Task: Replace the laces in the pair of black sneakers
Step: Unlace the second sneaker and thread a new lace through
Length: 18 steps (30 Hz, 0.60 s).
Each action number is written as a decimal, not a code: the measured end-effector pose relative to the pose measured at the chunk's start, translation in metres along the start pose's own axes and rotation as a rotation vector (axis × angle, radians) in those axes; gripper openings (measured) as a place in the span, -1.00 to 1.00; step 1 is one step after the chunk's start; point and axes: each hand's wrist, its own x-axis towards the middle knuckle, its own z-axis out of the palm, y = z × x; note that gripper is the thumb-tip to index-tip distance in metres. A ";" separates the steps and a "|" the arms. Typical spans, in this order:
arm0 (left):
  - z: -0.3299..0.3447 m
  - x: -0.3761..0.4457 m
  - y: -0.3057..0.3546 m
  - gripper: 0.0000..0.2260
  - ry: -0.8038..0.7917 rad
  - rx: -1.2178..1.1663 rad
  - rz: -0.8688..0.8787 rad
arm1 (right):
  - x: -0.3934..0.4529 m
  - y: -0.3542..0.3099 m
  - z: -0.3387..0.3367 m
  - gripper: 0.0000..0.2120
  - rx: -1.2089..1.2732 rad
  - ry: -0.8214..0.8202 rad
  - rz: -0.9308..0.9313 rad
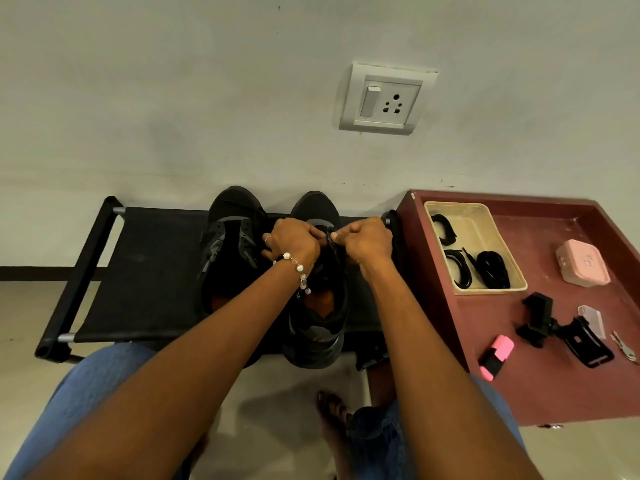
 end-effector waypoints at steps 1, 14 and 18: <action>0.001 -0.001 0.000 -0.79 0.014 -0.023 0.001 | 0.000 0.000 0.000 -0.89 0.003 0.002 0.000; -0.006 -0.023 -0.001 -0.93 0.081 -0.017 0.187 | 0.005 -0.004 0.003 -0.82 -0.069 0.039 0.070; -0.014 -0.022 -0.001 -0.80 0.043 -0.050 0.202 | 0.009 -0.007 0.004 -0.74 -0.111 0.037 0.053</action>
